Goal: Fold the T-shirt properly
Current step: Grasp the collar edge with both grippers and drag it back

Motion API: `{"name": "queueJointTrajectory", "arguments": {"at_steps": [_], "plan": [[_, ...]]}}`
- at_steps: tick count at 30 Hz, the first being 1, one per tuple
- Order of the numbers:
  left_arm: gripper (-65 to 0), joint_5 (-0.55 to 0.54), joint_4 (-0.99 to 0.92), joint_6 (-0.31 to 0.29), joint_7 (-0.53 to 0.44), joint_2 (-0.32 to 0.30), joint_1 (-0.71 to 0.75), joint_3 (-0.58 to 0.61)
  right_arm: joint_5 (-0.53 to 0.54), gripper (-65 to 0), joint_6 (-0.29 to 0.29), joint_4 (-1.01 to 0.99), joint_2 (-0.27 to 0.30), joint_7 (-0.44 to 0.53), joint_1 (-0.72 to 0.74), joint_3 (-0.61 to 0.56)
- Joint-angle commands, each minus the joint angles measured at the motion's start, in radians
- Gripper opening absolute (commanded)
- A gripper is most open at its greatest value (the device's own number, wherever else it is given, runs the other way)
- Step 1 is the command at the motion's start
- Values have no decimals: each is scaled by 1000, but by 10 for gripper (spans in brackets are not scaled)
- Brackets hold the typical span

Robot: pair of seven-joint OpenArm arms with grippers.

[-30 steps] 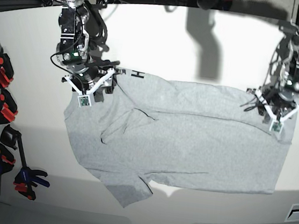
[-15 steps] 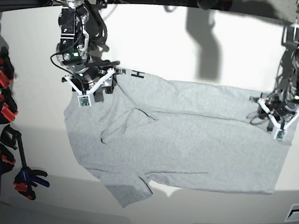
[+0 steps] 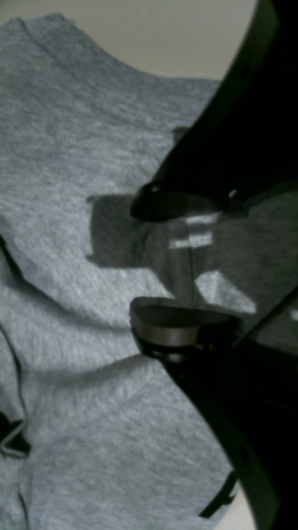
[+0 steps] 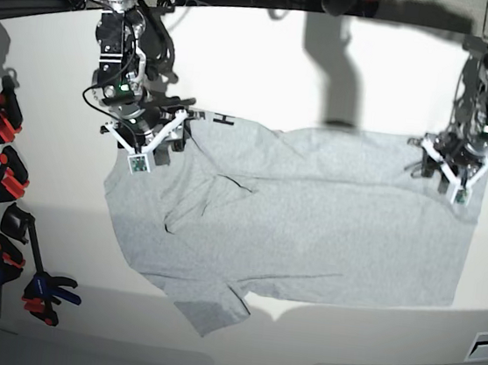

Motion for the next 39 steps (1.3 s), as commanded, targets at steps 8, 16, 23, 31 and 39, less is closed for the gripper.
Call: {"name": "queueJointTrajectory", "arguments": {"at_steps": [8,16,23,31,39], "plan": [[-399,101,111,56,104,-8,165,6,-46,-334,-5,-20,85,-155,-127,-2],[-399,103,177,71,103,24,314,7,-42,-334,-23,-20,143,-166,-245,-2],[-399,104,279,70,103,101,439,6,-48,-334,-84,13,145,-166,-356,-1],[-399,227,364,101,104,139,539,6,-61,-334,-100,174,145,-166,-519,0],[-399,261,393,138,108,139,591,6,-214,-334,-172,278,156,-166,-627,0]]}}
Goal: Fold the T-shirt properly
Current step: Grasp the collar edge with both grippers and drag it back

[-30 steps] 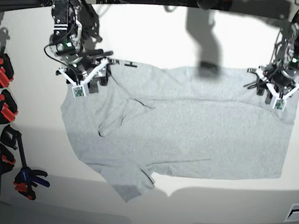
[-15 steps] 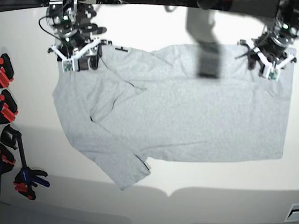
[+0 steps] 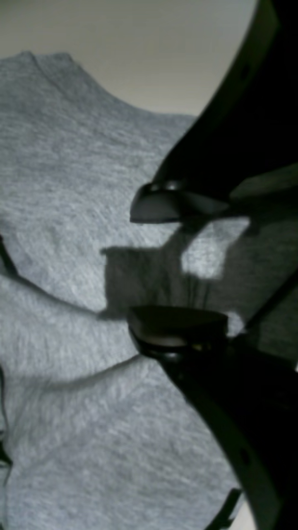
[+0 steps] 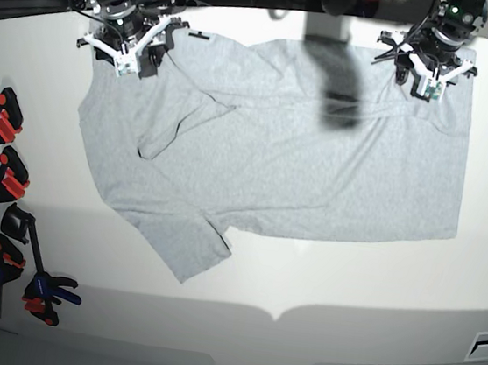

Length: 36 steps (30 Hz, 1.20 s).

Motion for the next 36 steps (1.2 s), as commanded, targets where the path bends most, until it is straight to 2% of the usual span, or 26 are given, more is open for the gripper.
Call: {"name": "queueJointTrajectory", "arguments": {"at_steps": [1,5,8,10,15,21,32,36], "plan": [[-399,39,-29,3,198,-3,39,12,-67,-334,15,-52,13,-325,-53,-11],[-399,110,-21,4,237,-3,37,12,-82,-334,-17,-52,43,-326,-54,15],[-399,117,8,3,308,-3,38,13,-82,-334,-20,-52,68,-326,-52,47],[-399,117,35,3,320,-3,38,13,-79,-334,-19,-52,82,-327,-52,68],[-398,117,89,3,318,-3,37,13,-77,-334,-19,-52,84,-327,-52,96],[-398,114,116,3,378,-3,40,13,-67,-334,-19,-47,81,-327,-52,96],[-398,167,120,5,367,-3,39,13,-42,-334,-19,96,81,-340,-52,96],[-398,167,137,34,325,-3,37,13,-41,-334,-19,109,81,-338,-49,96]]}}
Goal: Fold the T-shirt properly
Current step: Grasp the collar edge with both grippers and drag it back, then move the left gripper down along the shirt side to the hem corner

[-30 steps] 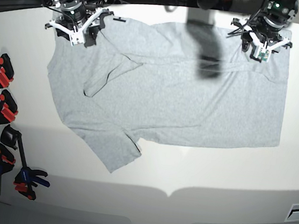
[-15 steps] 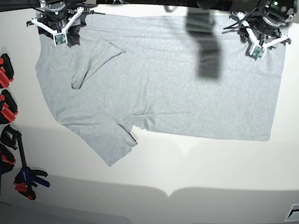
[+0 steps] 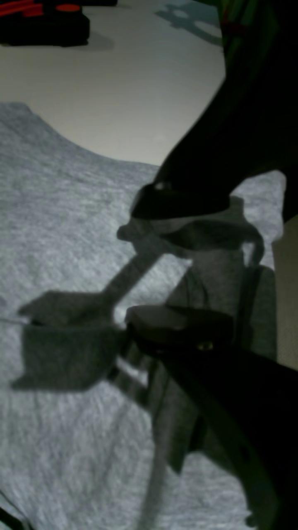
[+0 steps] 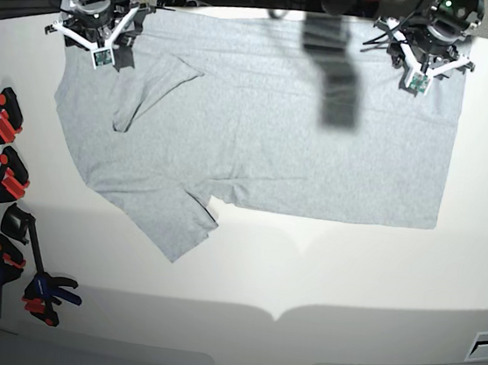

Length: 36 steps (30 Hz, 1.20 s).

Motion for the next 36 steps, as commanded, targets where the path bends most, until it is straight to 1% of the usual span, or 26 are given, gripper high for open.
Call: {"name": "queueJointTrajectory", "arguments": {"at_steps": [1,6,10,17,21,28,29,31,33,36], "plan": [[-398,39,5,23,74,-9,21,-1,3,-334,14,0,8,-48,-14,0],[-398,39,70,23,68,-10,21,-1,3,-334,14,0,8,-40,-11,0],[-398,39,118,23,53,-10,19,-2,3,-334,14,0,8,-34,20,0],[-398,39,122,23,47,-10,-16,-2,4,-334,14,1,8,-34,79,0],[-398,40,123,47,47,-10,-45,-2,4,-334,14,8,8,-34,86,0],[-398,43,124,51,55,-10,-122,-2,4,-334,14,111,8,-34,86,0],[-389,58,124,52,55,-9,-138,-2,3,-334,14,129,8,-34,86,0],[-350,95,124,52,62,-10,-174,-2,3,-334,14,164,8,-32,86,0],[-312,126,124,52,102,-10,-222,-2,-13,-334,14,190,8,-13,86,0],[-304,146,124,51,126,-12,-305,-2,-58,-334,13,209,8,36,87,0]]}}
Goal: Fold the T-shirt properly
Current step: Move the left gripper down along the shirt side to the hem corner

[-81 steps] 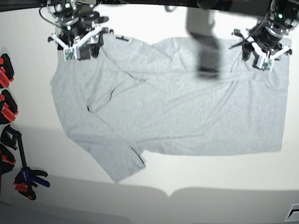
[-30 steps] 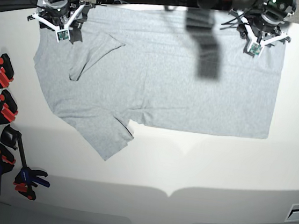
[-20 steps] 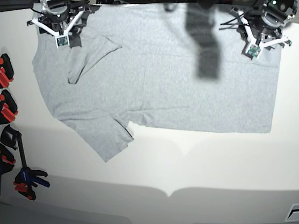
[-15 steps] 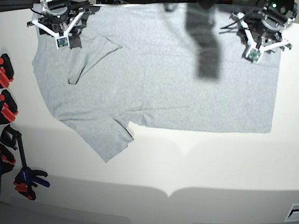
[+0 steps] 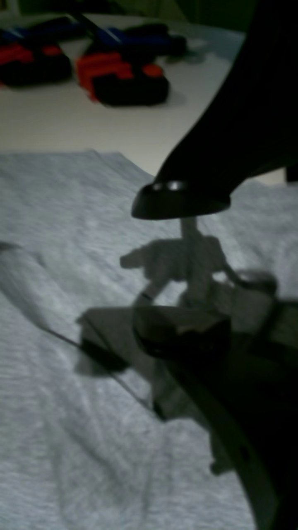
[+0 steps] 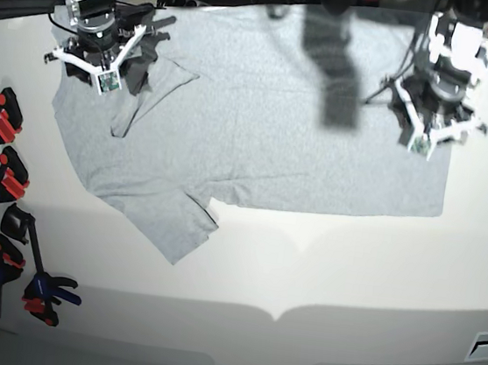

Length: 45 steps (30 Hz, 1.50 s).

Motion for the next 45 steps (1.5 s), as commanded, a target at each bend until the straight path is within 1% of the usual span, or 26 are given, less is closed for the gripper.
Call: {"name": "queueJointTrajectory", "arguments": {"at_steps": [1,3,5,8,9,12,14,17,18,21,23,25,27,30,33,35,37,39,40,45], "plan": [[-304,2,21,9,-22,-16,-36,-5,-19,-334,-4,23,13,28,3,5],[-304,0,17,9,-23,-27,-100,-5,-27,-333,-4,24,13,33,6,5],[-304,-52,-6,3,-20,-48,-166,-5,-27,-333,-4,24,13,28,8,6],[-304,-193,-117,-66,-21,-79,-275,-5,-28,-333,-4,24,13,26,10,6],[-304,-230,-177,-81,-26,-84,-315,-5,-28,-333,-4,24,13,26,10,6],[-304,-299,-387,-89,-26,-86,-445,-5,-32,-333,-4,24,13,31,11,6],[-304,-328,-539,-93,-24,-86,-535,-5,-31,-334,-4,24,13,34,16,6],[-304,-361,-741,-117,-22,-95,-651,-5,-31,-333,-4,24,13,31,21,6],[-304,-383,-797,-132,-27,-101,-682,-5,-31,-334,-4,24,13,25,21,5],[-304,-453,-948,-183,-81,-132,-753,-5,-31,-334,-3,24,13,6,21,5],[-304,-517,-1046,-198,-96,-156,-795,-5,-30,-334,-3,24,13,2,21,5],[-304,-598,-1136,-225,-97,-182,-827,-5,-30,-334,-3,24,13,1,21,5],[-304,-667,-1214,-269,-105,-208,-846,-5,-30,-334,-3,24,13,-3,21,5],[-304,-742,-1303,-317,-105,-230,-855,-5,-30,-334,-3,24,13,-2,21,5],[-304,-798,-1381,-372,-105,-227,-854,-5,-28,-334,-3,24,13,-2,21,5],[-304,-875,-1424,-417,-92,-224,-853,-5,-17,-334,-3,24,13,-2,21,5],[-304,-951,-1447,-464,-37,-218,-847,-5,1,-334,-3,24,12,-2,21,5],[-304,-983,-1450,-517,10,-210,-838,-5,-1,-334,-3,24,13,-5,21,5],[-304,-985,-1450,-528,21,-206,-834,-5,-1,-334,-3,24,13,-5,21,5],[-304,-985,-1450,-530,24,-176,-826,-5,-1,-334,-3,24,13,-5,21,5]]}}
